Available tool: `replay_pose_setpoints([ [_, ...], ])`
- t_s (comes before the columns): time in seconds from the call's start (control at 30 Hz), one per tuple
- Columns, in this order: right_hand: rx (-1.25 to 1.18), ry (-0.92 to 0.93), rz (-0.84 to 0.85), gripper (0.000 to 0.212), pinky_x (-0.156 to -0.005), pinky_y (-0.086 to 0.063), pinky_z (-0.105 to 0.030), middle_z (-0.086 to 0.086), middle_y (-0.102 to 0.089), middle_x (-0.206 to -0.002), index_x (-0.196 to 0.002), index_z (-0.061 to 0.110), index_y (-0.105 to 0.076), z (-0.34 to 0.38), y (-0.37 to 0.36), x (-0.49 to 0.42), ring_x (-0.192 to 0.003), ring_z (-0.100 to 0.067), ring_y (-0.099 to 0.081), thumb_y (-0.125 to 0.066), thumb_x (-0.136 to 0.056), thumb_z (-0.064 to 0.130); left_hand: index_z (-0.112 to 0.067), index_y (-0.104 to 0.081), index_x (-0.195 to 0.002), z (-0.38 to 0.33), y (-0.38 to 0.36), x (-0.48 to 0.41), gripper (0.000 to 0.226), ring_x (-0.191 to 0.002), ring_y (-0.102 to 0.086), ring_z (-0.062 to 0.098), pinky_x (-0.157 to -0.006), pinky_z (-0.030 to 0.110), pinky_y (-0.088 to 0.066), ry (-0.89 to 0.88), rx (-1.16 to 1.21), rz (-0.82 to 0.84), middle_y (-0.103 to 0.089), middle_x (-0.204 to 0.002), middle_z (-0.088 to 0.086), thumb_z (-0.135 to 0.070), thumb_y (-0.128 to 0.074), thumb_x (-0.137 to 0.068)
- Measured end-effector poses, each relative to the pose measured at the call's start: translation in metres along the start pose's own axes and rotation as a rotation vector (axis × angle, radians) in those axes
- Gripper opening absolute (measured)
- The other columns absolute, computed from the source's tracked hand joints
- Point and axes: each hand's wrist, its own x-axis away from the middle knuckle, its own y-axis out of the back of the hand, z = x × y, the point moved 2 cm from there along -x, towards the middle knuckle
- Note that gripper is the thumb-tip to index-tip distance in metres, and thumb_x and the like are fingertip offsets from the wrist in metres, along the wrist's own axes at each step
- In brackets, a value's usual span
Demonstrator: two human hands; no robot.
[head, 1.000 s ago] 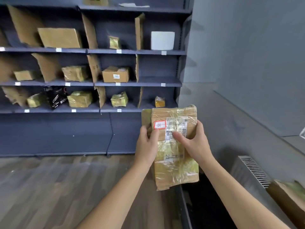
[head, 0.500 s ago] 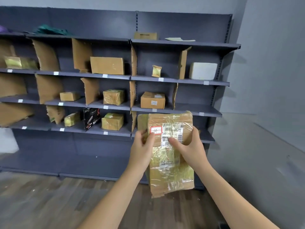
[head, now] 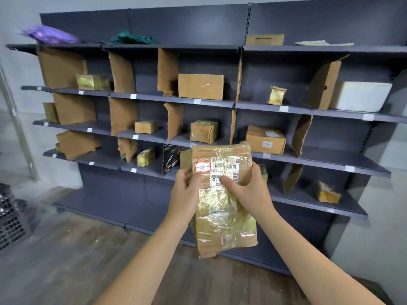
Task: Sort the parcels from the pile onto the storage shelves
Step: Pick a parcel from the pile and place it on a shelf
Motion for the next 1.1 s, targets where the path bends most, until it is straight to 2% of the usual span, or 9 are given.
replay_pose_setpoints([
  [0.33, -0.106, -0.04, 0.125, 0.065, -0.077, -0.048, -0.024, 0.023, -0.058, -0.105, -0.123, 0.035, -0.038, -0.015, -0.177, -0.168, -0.095, 0.001, -0.058, -0.081, -0.075, 0.047, -0.024, -0.052, -0.123, 0.03, 0.098, -0.192, 0.025, -0.098, -0.057, 0.004, -0.073, 0.024, -0.043, 0.03, -0.091, -0.127, -0.061, -0.109, -0.01, -0.035, -0.046, -0.101],
  [0.47, -0.098, -0.042, 0.159, 0.054, -0.074, -0.052, -0.03, 0.005, -0.063, -0.097, -0.11, 0.029, -0.046, -0.007, -0.236, -0.236, -0.088, -0.011, -0.061, -0.079, -0.074, 0.052, -0.034, -0.053, -0.123, 0.03, 0.134, -0.266, 0.024, -0.11, -0.057, 0.007, -0.097, 0.032, -0.046, 0.002, -0.15, -0.136, -0.061, -0.12, -0.012, -0.04, -0.046, -0.101],
  [0.53, -0.102, -0.029, 0.155, 0.055, -0.078, -0.054, -0.035, 0.004, -0.063, -0.097, -0.109, 0.032, -0.045, -0.002, -0.26, -0.265, -0.087, -0.013, -0.062, -0.078, -0.073, 0.056, -0.038, -0.051, -0.134, 0.032, 0.15, -0.293, 0.039, -0.122, -0.052, 0.005, -0.107, 0.036, -0.042, -0.014, -0.173, -0.13, -0.056, -0.133, -0.016, -0.049, -0.048, -0.097],
  [0.6, -0.109, -0.019, 0.154, 0.06, -0.072, -0.051, -0.031, 0.008, -0.061, -0.096, -0.115, 0.03, -0.044, 0.003, -0.281, -0.287, -0.086, -0.008, -0.06, -0.079, -0.073, 0.055, -0.047, -0.046, -0.139, 0.035, 0.164, -0.316, 0.05, -0.13, -0.047, 0.004, -0.112, 0.039, -0.038, -0.018, -0.187, -0.119, -0.049, -0.142, -0.019, -0.059, -0.049, -0.09],
  [0.7, -0.13, -0.013, 0.14, 0.064, -0.065, -0.044, -0.021, 0.014, -0.06, -0.099, -0.12, 0.03, -0.041, 0.006, -0.31, -0.316, -0.087, -0.002, -0.058, -0.08, -0.074, 0.05, -0.053, -0.051, -0.129, 0.037, 0.183, -0.345, 0.032, -0.118, -0.054, -0.005, -0.099, 0.024, -0.045, -0.058, -0.151, -0.085, -0.057, -0.131, -0.024, -0.045, -0.051, -0.098],
  [0.8, -0.106, -0.012, 0.119, 0.066, -0.066, -0.045, -0.022, 0.014, -0.06, -0.102, -0.122, 0.028, -0.04, 0.009, -0.338, -0.341, -0.09, -0.003, -0.058, -0.08, -0.074, 0.051, -0.054, -0.045, -0.127, 0.043, 0.2, -0.372, 0.04, -0.105, -0.055, -0.018, -0.078, 0.011, -0.043, -0.097, -0.156, -0.041, -0.059, -0.121, -0.031, -0.033, -0.058, -0.097],
  [0.9, -0.097, -0.022, 0.068, 0.072, -0.081, -0.052, -0.033, 0.011, -0.06, -0.106, -0.127, 0.025, -0.039, 0.015, -0.367, -0.365, -0.096, -0.011, -0.06, -0.08, -0.074, 0.052, -0.046, -0.039, -0.132, 0.056, 0.223, -0.404, 0.058, -0.107, -0.053, -0.015, -0.079, 0.012, -0.044, -0.111, -0.196, 0.006, -0.055, -0.123, -0.028, -0.022, -0.069, -0.089],
  [1.03, -0.085, -0.02, 0.028, 0.068, -0.079, -0.045, -0.03, 0.017, -0.055, -0.101, -0.123, 0.027, -0.036, 0.032, -0.408, -0.396, -0.091, -0.007, -0.056, -0.08, -0.075, 0.049, -0.04, -0.051, -0.118, 0.064, 0.263, -0.457, 0.043, -0.107, -0.059, -0.001, -0.091, 0.023, -0.049, -0.106, -0.27, 0.08, -0.062, -0.118, -0.015, -0.016, -0.069, -0.087],
  [1.1, -0.089, -0.019, -0.002, 0.069, -0.079, -0.045, -0.03, 0.013, -0.057, -0.104, -0.123, 0.027, -0.037, 0.038, -0.43, -0.409, -0.092, -0.007, -0.057, -0.08, -0.074, 0.05, -0.043, -0.049, -0.124, 0.066, 0.283, -0.483, 0.045, -0.113, -0.056, 0.0, -0.094, 0.022, -0.046, -0.137, -0.28, 0.12, -0.058, -0.124, -0.015, -0.019, -0.066, -0.09],
])
